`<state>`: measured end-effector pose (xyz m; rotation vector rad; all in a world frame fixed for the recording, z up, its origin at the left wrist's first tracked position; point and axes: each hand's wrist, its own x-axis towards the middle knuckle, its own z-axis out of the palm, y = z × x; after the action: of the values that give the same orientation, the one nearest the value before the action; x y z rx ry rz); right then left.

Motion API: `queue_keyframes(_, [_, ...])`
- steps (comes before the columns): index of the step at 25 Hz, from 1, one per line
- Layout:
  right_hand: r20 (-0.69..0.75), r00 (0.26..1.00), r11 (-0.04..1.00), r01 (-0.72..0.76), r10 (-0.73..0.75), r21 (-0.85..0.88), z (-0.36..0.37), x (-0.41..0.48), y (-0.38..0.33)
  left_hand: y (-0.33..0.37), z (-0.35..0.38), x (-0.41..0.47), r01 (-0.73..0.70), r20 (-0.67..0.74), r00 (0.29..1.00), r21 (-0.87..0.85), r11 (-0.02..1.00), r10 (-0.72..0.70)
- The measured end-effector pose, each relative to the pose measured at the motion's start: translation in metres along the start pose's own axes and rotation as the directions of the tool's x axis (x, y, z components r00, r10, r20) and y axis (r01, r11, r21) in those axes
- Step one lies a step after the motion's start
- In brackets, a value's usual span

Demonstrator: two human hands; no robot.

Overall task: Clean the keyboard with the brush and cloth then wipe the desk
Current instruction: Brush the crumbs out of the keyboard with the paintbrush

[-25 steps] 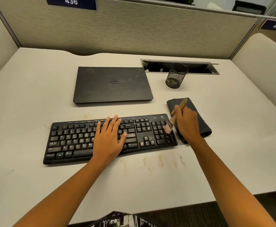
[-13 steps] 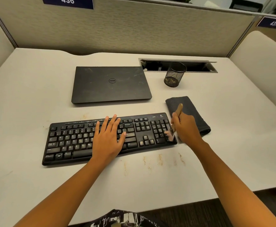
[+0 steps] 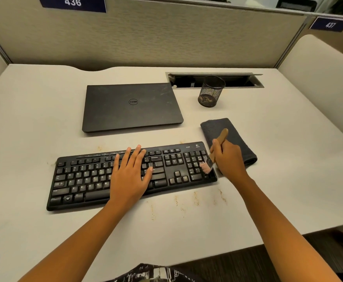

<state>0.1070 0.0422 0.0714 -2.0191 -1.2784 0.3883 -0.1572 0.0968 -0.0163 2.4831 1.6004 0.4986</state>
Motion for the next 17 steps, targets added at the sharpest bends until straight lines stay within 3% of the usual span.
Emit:
queue_keyframes(5, [-0.108, 0.993, 0.998, -0.035, 0.041, 0.054, 0.008, 0.002, -0.007, -0.001, 0.001, 0.0, -0.001, 0.003, 1.0, 0.014, 1.0, 0.001])
queue_keyframes(7, [0.038, 0.995, 0.991, -0.091, 0.095, -0.101, 0.004, 0.005, -0.001, -0.001, 0.001, 0.0, 0.0, 0.002, 1.0, 0.015, 1.0, 0.0])
queue_keyframes(9, [0.282, 0.934, 0.951, -0.142, 0.221, -0.275, -0.003, 0.001, 0.001, -0.001, 0.001, 0.0, -0.002, -0.003, 1.0, 0.009, 1.0, 0.002])
queue_keyframes(10, [0.304, 0.916, 0.946, -0.181, 0.262, -0.269, -0.005, -0.003, 0.003, -0.001, 0.001, -0.001, -0.004, -0.004, 1.0, 0.01, 1.0, 0.004])
queue_keyframes(11, [0.257, 0.929, 0.954, -0.215, 0.266, -0.209, -0.007, -0.007, 0.005, 0.0, 0.001, 0.0, -0.002, -0.005, 1.0, 0.012, 1.0, 0.002])
queue_keyframes(13, [0.014, 0.973, 0.973, -0.232, 0.232, -0.001, -0.007, -0.017, 0.007, 0.0, 0.001, 0.001, 0.003, -0.003, 1.0, 0.015, 1.0, -0.003])
queue_keyframes(15, [-0.21, 0.959, 0.973, -0.158, 0.192, 0.169, -0.004, -0.031, 0.006, 0.0, 0.001, 0.0, 0.001, -0.004, 1.0, 0.013, 1.0, -0.001])
queue_keyframes(17, [-0.177, 0.974, 0.98, -0.116, 0.144, 0.16, 0.001, -0.041, 0.005, -0.001, 0.001, 0.0, 0.002, 0.001, 1.0, 0.012, 1.0, -0.002])
